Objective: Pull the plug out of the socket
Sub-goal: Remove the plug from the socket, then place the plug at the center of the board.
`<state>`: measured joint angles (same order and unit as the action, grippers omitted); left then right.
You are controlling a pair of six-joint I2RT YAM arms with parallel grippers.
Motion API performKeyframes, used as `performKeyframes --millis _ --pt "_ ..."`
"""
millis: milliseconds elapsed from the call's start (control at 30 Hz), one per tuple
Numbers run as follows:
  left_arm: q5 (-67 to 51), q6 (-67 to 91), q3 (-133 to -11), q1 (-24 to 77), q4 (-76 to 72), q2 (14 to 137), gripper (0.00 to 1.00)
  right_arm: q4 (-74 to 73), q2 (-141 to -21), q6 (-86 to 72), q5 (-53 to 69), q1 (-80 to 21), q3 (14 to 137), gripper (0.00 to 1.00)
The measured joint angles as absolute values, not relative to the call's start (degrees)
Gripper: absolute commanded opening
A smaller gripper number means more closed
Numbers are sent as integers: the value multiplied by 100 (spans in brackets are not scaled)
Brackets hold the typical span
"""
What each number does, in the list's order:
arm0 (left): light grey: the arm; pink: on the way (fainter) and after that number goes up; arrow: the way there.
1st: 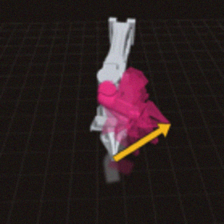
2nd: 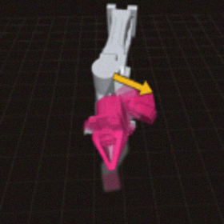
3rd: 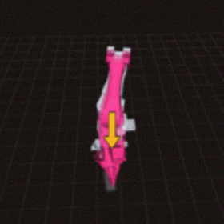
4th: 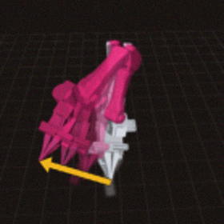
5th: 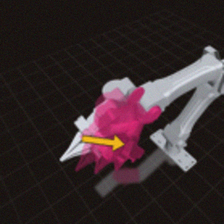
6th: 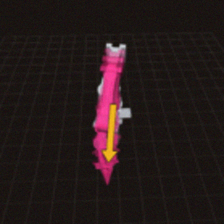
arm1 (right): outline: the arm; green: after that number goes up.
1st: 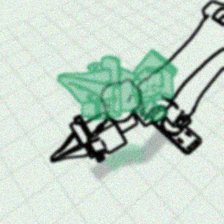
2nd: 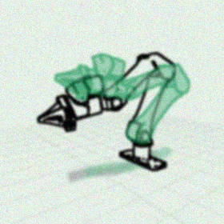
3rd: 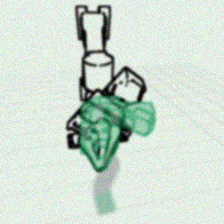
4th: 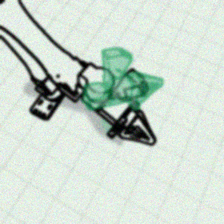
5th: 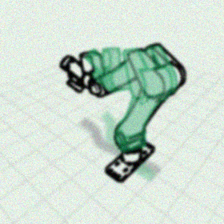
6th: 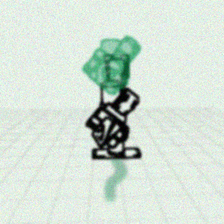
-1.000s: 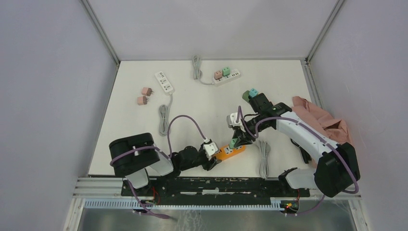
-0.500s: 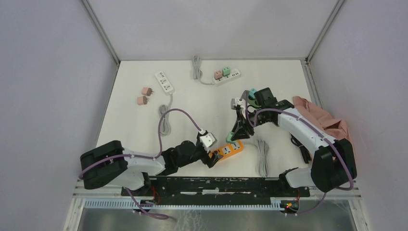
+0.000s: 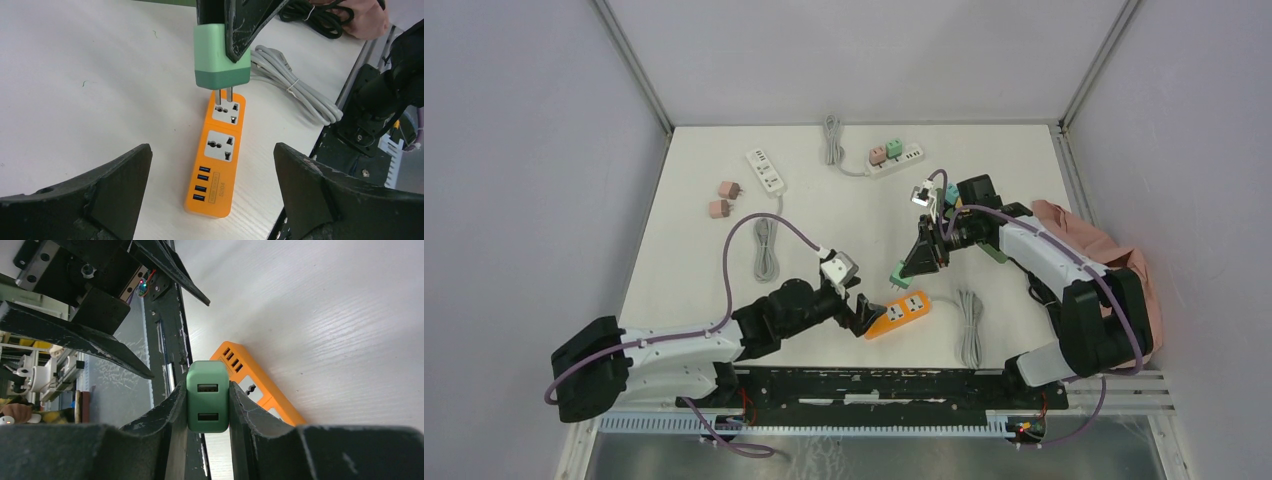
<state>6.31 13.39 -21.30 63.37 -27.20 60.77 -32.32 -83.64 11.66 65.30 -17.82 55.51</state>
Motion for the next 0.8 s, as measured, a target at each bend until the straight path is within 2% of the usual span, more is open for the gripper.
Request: performKeyframes --millis 800 --pt "447 2259 -2574 6108 -2099 5835 99 -3194 -8431 880 6580 -1712 5553 1"
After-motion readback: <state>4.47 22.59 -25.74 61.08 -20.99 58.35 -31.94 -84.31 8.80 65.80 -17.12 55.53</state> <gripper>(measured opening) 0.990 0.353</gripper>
